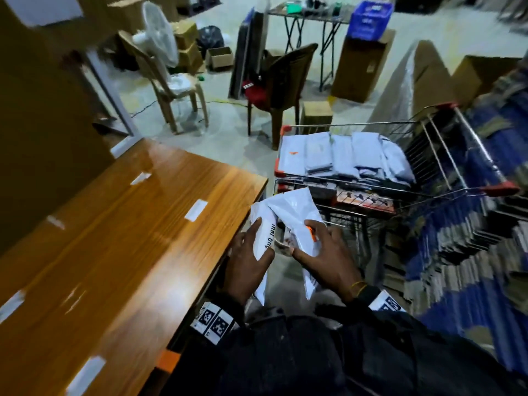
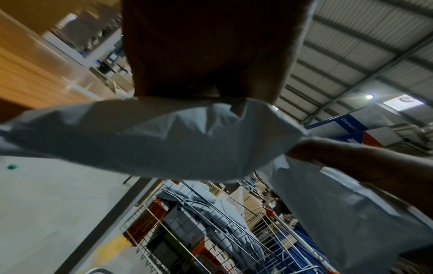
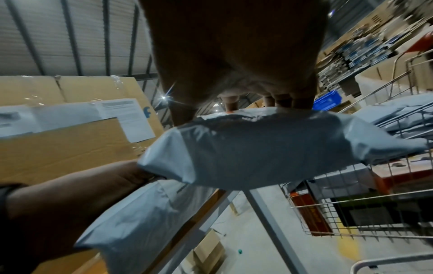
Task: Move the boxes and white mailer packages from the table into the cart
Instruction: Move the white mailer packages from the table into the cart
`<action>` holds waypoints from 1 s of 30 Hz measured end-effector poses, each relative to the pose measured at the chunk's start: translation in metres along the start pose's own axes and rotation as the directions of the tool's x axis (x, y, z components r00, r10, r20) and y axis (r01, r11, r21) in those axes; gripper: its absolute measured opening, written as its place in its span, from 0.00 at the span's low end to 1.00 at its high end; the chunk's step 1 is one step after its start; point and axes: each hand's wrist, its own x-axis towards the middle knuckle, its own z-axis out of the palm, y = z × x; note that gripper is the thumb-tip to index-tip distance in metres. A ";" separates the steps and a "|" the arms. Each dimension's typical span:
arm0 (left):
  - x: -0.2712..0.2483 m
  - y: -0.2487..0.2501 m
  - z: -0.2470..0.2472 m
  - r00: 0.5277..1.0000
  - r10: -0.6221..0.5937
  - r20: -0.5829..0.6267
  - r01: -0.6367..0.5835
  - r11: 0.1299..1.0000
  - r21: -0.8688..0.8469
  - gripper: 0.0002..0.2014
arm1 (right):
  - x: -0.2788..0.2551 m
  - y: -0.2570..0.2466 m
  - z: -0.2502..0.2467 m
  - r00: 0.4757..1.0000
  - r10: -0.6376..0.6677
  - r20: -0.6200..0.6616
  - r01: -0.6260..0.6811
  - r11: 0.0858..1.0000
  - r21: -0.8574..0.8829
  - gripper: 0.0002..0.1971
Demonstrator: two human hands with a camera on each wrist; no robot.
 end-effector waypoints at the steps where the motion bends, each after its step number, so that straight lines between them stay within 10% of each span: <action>1: 0.017 0.003 0.003 1.000 0.012 0.017 -0.013 1.000 0.004 0.35 | 0.011 0.003 -0.002 1.000 0.009 -0.016 -0.009 1.000 -0.017 0.35; 16: 0.175 0.007 0.062 0.926 0.087 0.366 -0.120 0.991 0.067 0.36 | 0.111 0.051 -0.029 0.923 0.321 -0.214 -0.309 0.947 0.087 0.35; 30: 0.315 0.087 0.200 0.718 0.143 0.681 -0.406 0.881 0.244 0.38 | 0.156 0.153 -0.098 0.800 0.543 -0.255 -0.491 0.837 0.241 0.34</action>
